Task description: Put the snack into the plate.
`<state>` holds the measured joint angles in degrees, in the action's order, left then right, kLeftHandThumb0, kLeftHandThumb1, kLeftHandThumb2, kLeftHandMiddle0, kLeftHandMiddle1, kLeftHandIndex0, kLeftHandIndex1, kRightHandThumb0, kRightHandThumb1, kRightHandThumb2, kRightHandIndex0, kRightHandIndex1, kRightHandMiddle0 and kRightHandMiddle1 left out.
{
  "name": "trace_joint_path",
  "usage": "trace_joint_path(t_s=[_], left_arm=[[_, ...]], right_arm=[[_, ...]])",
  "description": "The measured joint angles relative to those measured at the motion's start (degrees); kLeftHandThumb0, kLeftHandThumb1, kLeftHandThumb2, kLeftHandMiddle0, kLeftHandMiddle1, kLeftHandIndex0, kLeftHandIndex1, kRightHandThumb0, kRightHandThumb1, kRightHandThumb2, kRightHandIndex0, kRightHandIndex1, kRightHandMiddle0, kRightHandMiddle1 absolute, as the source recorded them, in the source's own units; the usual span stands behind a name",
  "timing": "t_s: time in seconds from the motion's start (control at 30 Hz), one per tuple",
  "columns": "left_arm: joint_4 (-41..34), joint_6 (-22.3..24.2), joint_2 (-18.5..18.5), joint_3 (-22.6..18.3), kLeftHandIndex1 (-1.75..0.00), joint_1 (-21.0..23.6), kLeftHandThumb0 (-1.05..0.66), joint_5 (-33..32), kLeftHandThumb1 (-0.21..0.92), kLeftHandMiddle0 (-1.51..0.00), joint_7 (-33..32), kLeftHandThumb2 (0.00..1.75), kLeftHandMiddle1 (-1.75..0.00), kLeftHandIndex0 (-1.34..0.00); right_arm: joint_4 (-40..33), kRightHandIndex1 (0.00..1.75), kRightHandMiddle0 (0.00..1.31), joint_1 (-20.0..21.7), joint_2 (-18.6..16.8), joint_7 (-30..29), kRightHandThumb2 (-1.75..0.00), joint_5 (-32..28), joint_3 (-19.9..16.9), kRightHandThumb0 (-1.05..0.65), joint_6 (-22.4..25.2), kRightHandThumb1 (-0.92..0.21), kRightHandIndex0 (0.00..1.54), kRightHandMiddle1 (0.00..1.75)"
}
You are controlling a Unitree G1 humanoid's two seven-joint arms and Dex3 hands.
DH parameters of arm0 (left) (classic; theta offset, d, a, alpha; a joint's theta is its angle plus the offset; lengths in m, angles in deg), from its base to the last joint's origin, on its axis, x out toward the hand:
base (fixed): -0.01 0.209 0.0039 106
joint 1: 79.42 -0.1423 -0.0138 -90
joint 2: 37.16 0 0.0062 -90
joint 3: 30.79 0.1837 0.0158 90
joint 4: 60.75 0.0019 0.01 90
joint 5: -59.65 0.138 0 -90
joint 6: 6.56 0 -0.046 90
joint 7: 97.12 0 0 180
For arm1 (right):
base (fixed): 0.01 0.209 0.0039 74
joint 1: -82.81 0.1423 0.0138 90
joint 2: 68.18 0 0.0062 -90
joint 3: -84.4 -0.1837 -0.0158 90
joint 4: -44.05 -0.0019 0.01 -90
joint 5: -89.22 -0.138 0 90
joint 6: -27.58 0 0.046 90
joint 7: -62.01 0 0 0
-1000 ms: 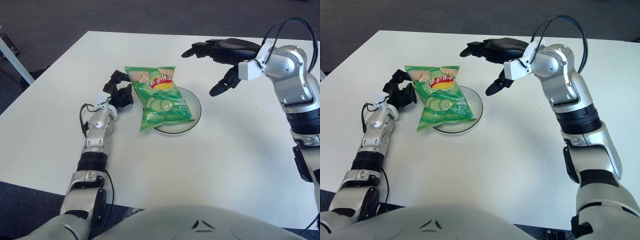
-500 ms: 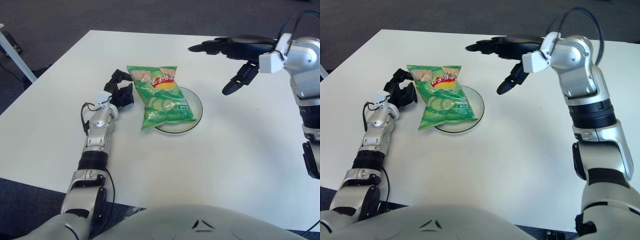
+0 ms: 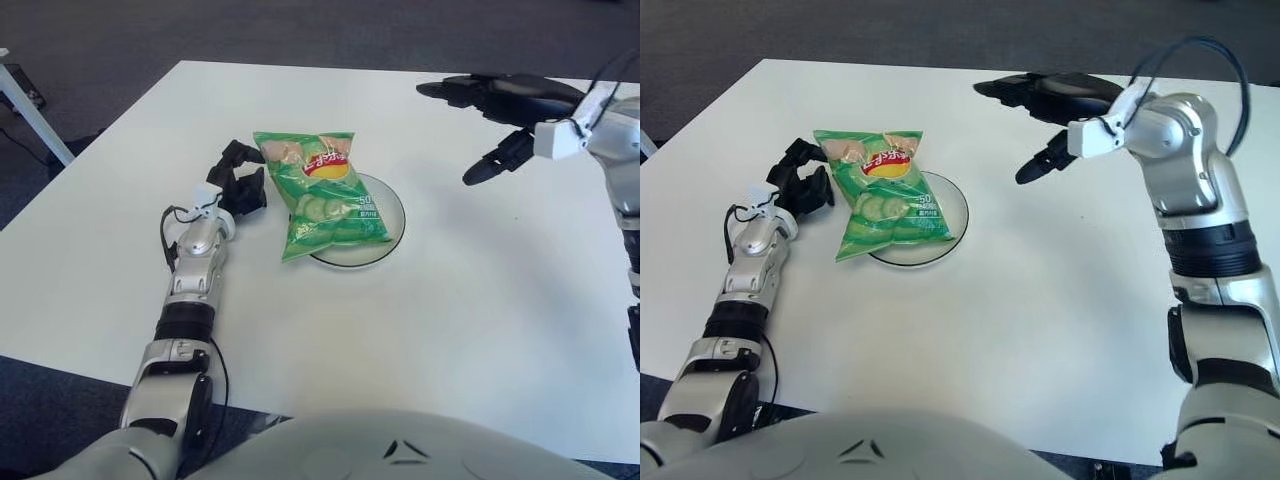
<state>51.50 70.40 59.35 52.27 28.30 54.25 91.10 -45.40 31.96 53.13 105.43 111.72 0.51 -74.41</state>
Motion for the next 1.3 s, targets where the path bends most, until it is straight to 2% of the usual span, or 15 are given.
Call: trace_joint_path(t_s=[0.07, 0.17, 0.2, 0.33, 0.53, 0.63, 0.7, 0.73, 0.77, 0.87, 0.93, 0.97, 1.03, 1.13, 1.3], left_arm=[[0.03, 0.00, -0.07, -0.01, -1.75, -0.08, -0.39, 0.01, 0.67, -1.06, 0.00, 0.86, -1.75, -0.35], [0.18, -0.02, -0.11, 0.01, -1.75, -0.10, -0.39, 0.00, 0.67, -1.07, 0.02, 0.86, -1.75, -0.35], [0.24, -0.02, -0.13, -0.01, -1.75, -0.09, -0.39, 0.00, 0.67, -1.07, 0.02, 0.86, -1.75, -0.35], [0.47, -0.11, -0.38, -0.07, -1.75, -0.09, -0.38, 0.00, 0.68, -1.07, 0.03, 0.85, -1.75, -0.34], [0.45, -0.30, -0.47, -0.06, -1.75, -0.13, -0.39, 0.02, 0.68, -1.08, 0.03, 0.86, -1.75, -0.34], [0.39, -0.30, -0.48, -0.04, -1.75, -0.15, -0.39, 0.06, 0.67, -1.08, 0.03, 0.86, -1.75, -0.35], [0.32, -0.30, -0.50, -0.04, -1.75, -0.14, -0.39, 0.08, 0.67, -1.08, 0.03, 0.87, -1.75, -0.35], [0.29, -0.30, -0.50, -0.04, -1.75, -0.14, -0.39, 0.10, 0.66, -1.08, 0.03, 0.87, -1.75, -0.35], [0.24, -0.28, -0.52, -0.04, -1.75, -0.14, -0.39, 0.10, 0.66, -1.08, 0.03, 0.88, -1.75, -0.36], [0.08, 0.01, -0.58, -0.05, -1.75, -0.22, -0.39, 0.10, 0.65, -1.08, 0.02, 0.89, -1.75, -0.36], [0.03, 0.16, -0.57, -0.06, -1.75, -0.29, -0.39, 0.10, 0.65, -1.08, 0.02, 0.89, -1.75, -0.36], [0.01, 0.19, -0.57, -0.06, -1.75, -0.31, -0.39, 0.09, 0.65, -1.08, 0.02, 0.90, -1.75, -0.37], [-0.07, 0.22, -0.58, -0.09, -1.75, -0.35, -0.39, 0.09, 0.64, -1.08, 0.02, 0.90, -1.75, -0.37], [-0.19, 0.24, -0.61, -0.14, -1.75, -0.40, -0.39, 0.09, 0.64, -1.08, 0.02, 0.90, -1.75, -0.37], [-0.32, 0.30, -0.76, -0.39, -1.75, -0.40, -0.39, 0.08, 0.63, -1.07, 0.02, 0.91, -1.75, -0.37]], right_arm=[[-0.19, 0.02, 0.03, -0.83, 0.41, -1.00, -0.26, 1.92, -0.02, -1.05, 1.07, -0.85, 0.03, 0.02], [-1.11, 0.05, 0.01, -3.64, -0.21, -5.92, -0.22, 4.16, -0.88, -1.05, 1.95, -0.90, 0.11, 0.25], [-1.36, 0.05, 0.01, -4.79, -0.80, -8.07, -0.22, 4.55, -1.32, -1.05, 2.30, -0.90, 0.12, 0.28], [-1.49, 0.09, 0.00, -9.19, -4.61, -15.08, -0.31, 5.09, -2.60, -0.92, 4.57, -0.92, 0.18, 0.42], [-0.95, 0.17, 0.00, -13.50, -9.98, -21.36, -0.41, 3.29, -5.08, -0.79, 9.07, -0.92, 0.26, 0.59], [-0.97, 0.46, 0.00, -14.42, -12.35, -23.86, -0.45, 1.71, -6.72, -0.72, 10.99, -0.92, 0.22, 0.73], [-1.16, 0.55, 0.00, -14.90, -13.62, -25.12, -0.47, 0.82, -7.67, -0.68, 12.63, -0.91, 0.21, 0.79], [-1.44, 0.65, 0.00, -15.11, -14.16, -25.44, -0.55, 0.40, -8.10, -0.63, 13.57, -0.88, 0.22, 0.95], [-1.91, 0.69, 0.00, -15.39, -15.01, -25.58, -0.59, -0.78, -8.79, -0.61, 15.22, -0.86, 0.22, 1.01], [-3.58, 0.92, 0.00, -16.16, -18.59, -25.97, -0.78, -5.15, -11.50, -0.50, 21.43, -0.78, 0.23, 1.34], [-4.57, 0.99, 0.00, -16.98, -20.88, -26.52, -0.83, -7.98, -13.09, -0.47, 24.89, -0.76, 0.23, 1.43], [-4.93, 1.04, 0.07, -17.36, -21.63, -26.64, -0.72, -8.67, -13.53, -0.42, 25.93, -0.82, 0.25, 1.55], [-5.80, 1.10, 0.13, -18.45, -24.05, -27.26, -0.62, -11.91, -15.14, -0.39, 28.28, -0.87, 0.27, 1.64], [-6.58, 1.17, 0.17, -20.48, -27.87, -28.72, -0.56, -16.80, -17.56, -0.36, 29.85, -0.90, 0.30, 1.71], [-6.37, 1.27, 0.19, -23.27, -30.90, -29.19, -0.53, -21.87, -19.70, -0.35, 29.96, -0.92, 0.32, 1.74]])
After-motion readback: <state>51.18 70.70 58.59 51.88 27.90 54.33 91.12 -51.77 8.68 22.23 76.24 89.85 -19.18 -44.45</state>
